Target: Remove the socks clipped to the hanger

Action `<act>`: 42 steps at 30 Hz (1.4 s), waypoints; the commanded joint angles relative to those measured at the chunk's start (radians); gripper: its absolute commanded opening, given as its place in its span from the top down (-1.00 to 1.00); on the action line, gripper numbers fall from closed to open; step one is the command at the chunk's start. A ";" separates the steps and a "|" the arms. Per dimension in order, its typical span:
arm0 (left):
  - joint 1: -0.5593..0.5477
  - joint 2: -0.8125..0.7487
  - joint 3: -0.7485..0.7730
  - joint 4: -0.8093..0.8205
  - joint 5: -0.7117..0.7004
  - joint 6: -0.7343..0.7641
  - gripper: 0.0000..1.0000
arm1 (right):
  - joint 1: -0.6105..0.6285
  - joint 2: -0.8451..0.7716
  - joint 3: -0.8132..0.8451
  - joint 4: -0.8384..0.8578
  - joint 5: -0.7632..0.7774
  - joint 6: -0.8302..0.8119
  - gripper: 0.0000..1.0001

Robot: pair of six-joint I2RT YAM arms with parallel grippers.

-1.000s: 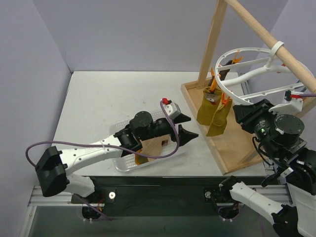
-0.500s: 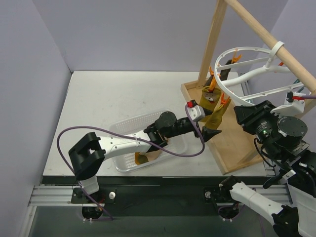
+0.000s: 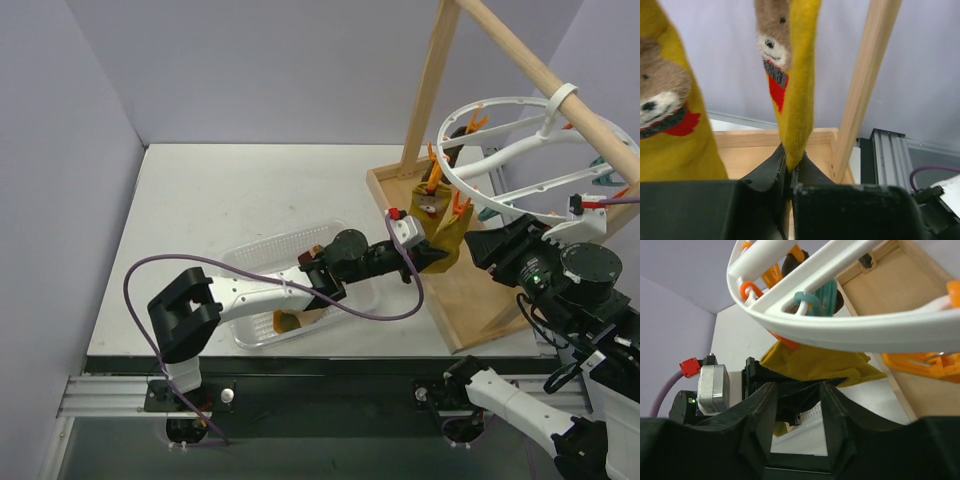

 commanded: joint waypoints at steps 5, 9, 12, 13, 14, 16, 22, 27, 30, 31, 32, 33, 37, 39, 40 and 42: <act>-0.133 -0.123 0.007 -0.089 -0.063 0.090 1.00 | 0.003 0.040 0.063 -0.195 -0.081 -0.043 -0.42; -0.181 -0.146 0.016 -0.154 -0.112 0.144 1.00 | 0.003 0.040 0.077 -0.259 -0.111 -0.057 -0.54; -0.201 -0.151 0.013 -0.157 -0.121 0.147 1.00 | 0.003 0.040 0.091 -0.276 -0.152 -0.063 -0.55; -0.202 -0.151 0.013 -0.157 -0.120 0.141 1.00 | 0.003 0.040 0.097 -0.275 -0.166 -0.068 -0.55; -0.204 -0.151 0.010 -0.157 -0.120 0.130 1.00 | 0.003 0.037 0.100 -0.275 -0.189 -0.069 -0.55; -0.208 -0.153 0.007 -0.157 -0.124 0.130 1.00 | 0.003 0.033 0.117 -0.279 -0.190 -0.072 -0.54; -0.216 -0.136 0.018 -0.172 -0.133 0.081 1.00 | 0.003 0.094 0.189 -0.301 -0.166 -0.080 -0.48; -0.219 -0.131 0.019 -0.169 -0.120 0.047 1.00 | 0.003 0.198 0.327 -0.342 -0.083 -0.083 -0.46; -0.224 -0.128 0.024 -0.183 -0.133 0.035 1.00 | 0.005 0.250 0.394 -0.347 -0.071 -0.083 -0.42; -0.224 -0.125 0.025 -0.186 -0.141 0.025 1.00 | 0.006 0.260 0.407 -0.345 -0.057 -0.082 -0.40; -0.225 -0.123 0.028 -0.194 -0.143 0.020 1.00 | 0.009 0.270 0.421 -0.348 -0.045 -0.080 -0.38; -0.225 -0.122 0.032 -0.198 -0.144 0.015 1.00 | 0.012 0.289 0.442 -0.353 -0.033 -0.079 -0.36; -0.234 -0.111 0.038 -0.209 -0.146 0.009 1.00 | 0.045 0.336 0.491 -0.375 0.017 -0.074 -0.19; -0.236 -0.110 0.039 -0.214 -0.146 0.008 1.00 | 0.098 0.368 0.504 -0.397 0.088 -0.068 -0.18; -0.236 -0.110 0.039 -0.215 -0.144 0.008 1.00 | 0.120 0.379 0.525 -0.413 0.128 -0.060 -0.18; -0.237 -0.110 0.039 -0.218 -0.149 0.008 1.00 | 0.169 0.430 0.556 -0.471 0.225 -0.051 -0.13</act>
